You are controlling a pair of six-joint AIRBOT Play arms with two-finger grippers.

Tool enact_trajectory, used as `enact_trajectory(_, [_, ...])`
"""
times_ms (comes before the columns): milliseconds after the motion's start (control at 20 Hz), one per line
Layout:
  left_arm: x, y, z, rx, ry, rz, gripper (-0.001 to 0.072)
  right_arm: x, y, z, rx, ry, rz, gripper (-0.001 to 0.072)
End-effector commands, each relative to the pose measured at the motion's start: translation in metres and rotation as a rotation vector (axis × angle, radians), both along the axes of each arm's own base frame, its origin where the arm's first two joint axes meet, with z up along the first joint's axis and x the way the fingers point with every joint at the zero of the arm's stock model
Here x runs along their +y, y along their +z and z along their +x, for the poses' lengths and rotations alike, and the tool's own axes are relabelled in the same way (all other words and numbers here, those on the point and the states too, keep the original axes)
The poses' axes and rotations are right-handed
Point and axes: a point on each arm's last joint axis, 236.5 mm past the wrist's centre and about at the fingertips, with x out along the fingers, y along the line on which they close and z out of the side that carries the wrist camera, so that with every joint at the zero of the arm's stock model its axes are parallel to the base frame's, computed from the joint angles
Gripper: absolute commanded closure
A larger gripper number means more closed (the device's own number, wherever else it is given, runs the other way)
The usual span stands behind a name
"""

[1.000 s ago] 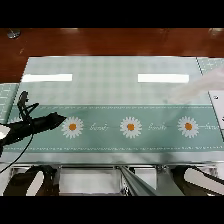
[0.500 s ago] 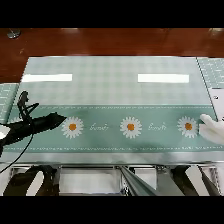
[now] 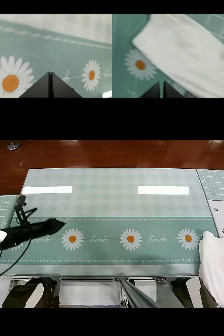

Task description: Fold the shirts.

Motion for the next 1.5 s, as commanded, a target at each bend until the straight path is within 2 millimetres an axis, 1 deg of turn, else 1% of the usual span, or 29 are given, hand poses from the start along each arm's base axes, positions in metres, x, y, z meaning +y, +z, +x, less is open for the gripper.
enact_trajectory(0, [-0.013,0.064,0.04,-0.12,-0.095,0.023,0.0682,0.052,0.105,0.141,-0.62,0.335,0.129,0.0678])
enact_trajectory(50, [-0.021,0.091,0.055,-0.171,-0.125,0.021,0.0683,0.078,0.128,0.169,-0.712,0.444,0.122,0.0677])
enact_trajectory(100, [-0.037,0.123,0.064,-0.225,-0.172,0.002,0.0682,0.102,0.133,0.189,-0.733,0.551,0.083,0.0678])
enact_trajectory(150, [-0.054,0.148,0.067,-0.267,-0.233,-0.002,0.0683,0.125,0.122,0.204,-0.691,0.656,0.029,0.0678])
enact_trajectory(200, [-0.07,0.164,0.064,-0.297,-0.288,-0.001,0.0682,0.143,0.099,0.213,-0.6,0.745,-0.032,0.0678])
enact_trajectory(250, [-0.083,0.172,0.06,-0.322,-0.334,0.022,0.0682,0.162,0.067,0.218,-0.467,0.851,-0.095,0.0677])
enact_trajectory(300, [-0.089,0.165,0.056,-0.328,-0.369,0.076,0.0683,0.182,0.033,0.22,-0.343,0.958,-0.148,0.0677])
enact_trajectory(350, [-0.087,0.145,0.054,-0.294,-0.386,0.166,0.0683,0.206,-0.006,0.219,-0.226,1.06,-0.196,0.0677])
enact_trajectory(400, [-0.076,0.119,0.055,-0.228,-0.362,0.253,0.0683,0.228,-0.049,0.215,-0.121,1.126,-0.214,0.0677])
enact_trajectory(450, [-0.064,0.091,0.055,-0.144,-0.318,0.317,0.0683,0.244,-0.091,0.207,-0.022,1.147,-0.211,0.0678])
enact_trajectory(500, [-0.057,0.067,0.053,-0.065,-0.282,0.33,0.0682,0.254,-0.133,0.195,0.08,1.141,-0.195,0.0678])
enact_trajectory(550, [-0.056,0.043,0.05,-0.008,-0.28,0.333,0.0682,0.258,-0.172,0.181,0.181,1.128,-0.16,0.0678])
enact_trajectory(600, [-0.052,0.023,0.049,0.02,-0.282,0.351,0.0682,0.26,-0.198,0.169,0.259,1.127,-0.126,0.0678])
enact_trajectory(650, [-0.045,0.005,0.05,0.056,-0.278,0.373,0.0682,0.259,-0.216,0.161,0.321,1.112,-0.097,0.0677])
enact_trajectory(700, [-0.04,-0.005,0.053,0.086,-0.271,0.38,0.0682,0.257,-0.224,0.158,0.355,1.106,-0.084,0.0677])
enact_trajectory(750, [-0.035,-0.012,0.056,0.105,-0.259,0.381,0.0682,0.257,-0.226,0.157,0.363,1.107,-0.085,0.0677])
enact_trajectory(850, [-0.026,-0.014,0.066,0.1,-0.221,0.379,0.0682,0.258,-0.226,0.159,0.353,1.107,-0.086,0.0677])
enact_trajectory(950, [-0.019,-0.014,0.07,0.102,-0.2,0.377,0.0681,0.257,-0.226,0.151,0.385,1.1,-0.065,0.0677])
enact_trajectory(1050, [-0.018,-0.016,0.064,0.127,-0.211,0.378,0.0681,0.256,-0.226,0.149,0.396,1.102,-0.067,0.0677])
enact_trajectory(1450, [-0.019,-0.016,0.065,0.122,-0.21,0.378,0.0681,0.256,-0.226,0.149,0.395,1.102,-0.067,0.0677])
